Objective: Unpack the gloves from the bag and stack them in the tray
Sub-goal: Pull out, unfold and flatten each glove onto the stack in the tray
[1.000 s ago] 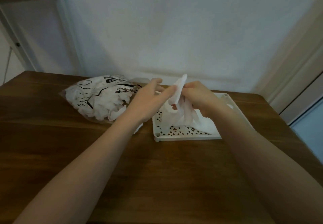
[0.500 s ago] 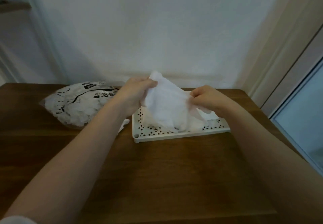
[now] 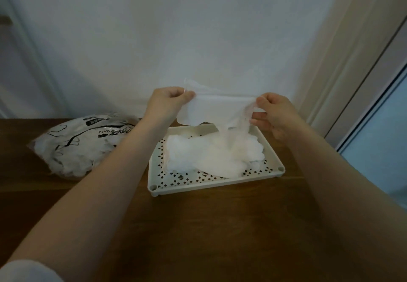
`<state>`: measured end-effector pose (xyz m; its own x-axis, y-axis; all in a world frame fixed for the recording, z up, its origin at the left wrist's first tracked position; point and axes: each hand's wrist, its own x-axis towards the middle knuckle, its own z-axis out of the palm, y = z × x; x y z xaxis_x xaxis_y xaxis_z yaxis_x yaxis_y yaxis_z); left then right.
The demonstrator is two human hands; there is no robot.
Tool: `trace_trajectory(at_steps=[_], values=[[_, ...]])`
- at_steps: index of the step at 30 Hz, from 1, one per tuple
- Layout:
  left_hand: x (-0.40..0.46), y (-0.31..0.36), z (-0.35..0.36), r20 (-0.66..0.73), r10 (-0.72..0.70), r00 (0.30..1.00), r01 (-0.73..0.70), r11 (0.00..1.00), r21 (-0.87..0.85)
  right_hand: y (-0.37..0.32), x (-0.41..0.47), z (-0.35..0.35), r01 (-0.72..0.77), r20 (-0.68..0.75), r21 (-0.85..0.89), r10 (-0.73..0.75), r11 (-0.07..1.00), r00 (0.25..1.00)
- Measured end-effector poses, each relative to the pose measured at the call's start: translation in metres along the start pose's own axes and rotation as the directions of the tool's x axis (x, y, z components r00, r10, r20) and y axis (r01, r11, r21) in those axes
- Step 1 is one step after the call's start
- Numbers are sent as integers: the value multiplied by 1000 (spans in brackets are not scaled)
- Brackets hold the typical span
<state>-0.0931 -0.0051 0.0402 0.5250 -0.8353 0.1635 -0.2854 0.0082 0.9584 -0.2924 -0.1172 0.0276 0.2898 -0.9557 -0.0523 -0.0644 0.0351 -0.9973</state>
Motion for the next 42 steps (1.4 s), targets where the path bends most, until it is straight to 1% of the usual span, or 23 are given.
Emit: trace_trajectory(at_steps=[3, 5, 7, 9, 11, 13, 15, 17, 18, 20, 21, 23, 24, 26, 27, 29, 31, 32, 33, 35, 38, 40, 42], values=[[9, 9, 11, 42, 35, 999, -34, 999, -22, -7, 7, -2, 48, -81, 76, -42, 996, 996], [14, 12, 16, 54, 22, 998, -20, 999, -33, -9, 11, -3, 141, -123, 20, -138, 990, 983], [17, 13, 19, 72, 5, 997, -3, 1000, -31, -10, 11, -6, 255, -159, -135, -274, 958, 948], [15, 12, 19, 126, -2, 992, 8, 999, -47, -12, 9, -10, 354, -189, -317, -425, 880, 885], [12, 6, 17, 177, -43, 983, 58, 995, -78, -14, 10, -15, 396, -183, -476, -529, 785, 829], [7, -2, 15, 225, -117, 967, 129, 991, -38, -14, 14, -18, 381, -109, -619, -555, 687, 825], [3, -16, 13, 273, -205, 940, 162, 972, 171, -6, 22, -15, 331, 4, -734, -483, 593, 875], [0, -33, 13, 269, -272, 924, 137, 892, 432, 14, 30, -9, 283, 101, -812, -355, 510, 929], [0, -42, 13, 248, -281, 927, 114, 843, 526, 25, 34, -4, 266, 136, -846, -296, 462, 946], [0, -56, 14, 200, -264, 944, 78, 765, 639, 46, 41, 5, 245, 169, -887, -217, 393, 961], [0, -63, 13, 176, -249, 953, 69, 739, 671, 54, 43, 11, 241, 173, -893, -203, 381, 964], [3, -73, 11, 142, -203, 969, 43, 705, 708, 61, 45, 19, 226, 156, -896, -206, 383, 966], [4, -78, 10, 133, -183, 974, 32, 694, 719, 63, 44, 23, 225, 155, -907, -214, 355, 964], [6, -84, 10, 133, -163, 978, 10, 669, 743, 64, 37, 30, 256, 203, -948, -260, 190, 944], [7, -86, 10, 135, -159, 978, 2, 654, 756, 63, 30, 35, 302, 255, -946, -298, 120, 920], [9, -88, 11, 136, -152, 979, -7, 641, 767, 63, 16, 47, 482, 449, -876, -321, 26, 834], [11, -90, 11, 131, -145, 981, -9, 638, 770, 68, 8, 55, 643, 637, -765, -202, -40, 744], [11, -91, 11, 128, -139, 982, -11, 635, 773, 72, 7, 56, 676, 676, -736, -108, -43, 729], [11, -92, 11, 124, -135, 983, -11, 632, 775, 77, 8, 53, 679, 680, -733, -13, -34, 733], [9, -93, 9, 109, -122, 987, -10, 622, 783, 85, 13, 41, 633, 626, -774, 125, -20, 770], [8, -98, 7, 104, -150, 983, 3, 581, 814, 95, 17, 20, 546, 532, -837, 185, -35, 827], [8, -101, 7, 83, -187, 979, 39, 570, 821, 96, 19, 11, 485, 471, -874, 215, -15, 855], [5, -100, 10, 59, -178, 982, 43, 518, 854, 93, 19, 8, 429, 420, -903, 236, 14, 876]])
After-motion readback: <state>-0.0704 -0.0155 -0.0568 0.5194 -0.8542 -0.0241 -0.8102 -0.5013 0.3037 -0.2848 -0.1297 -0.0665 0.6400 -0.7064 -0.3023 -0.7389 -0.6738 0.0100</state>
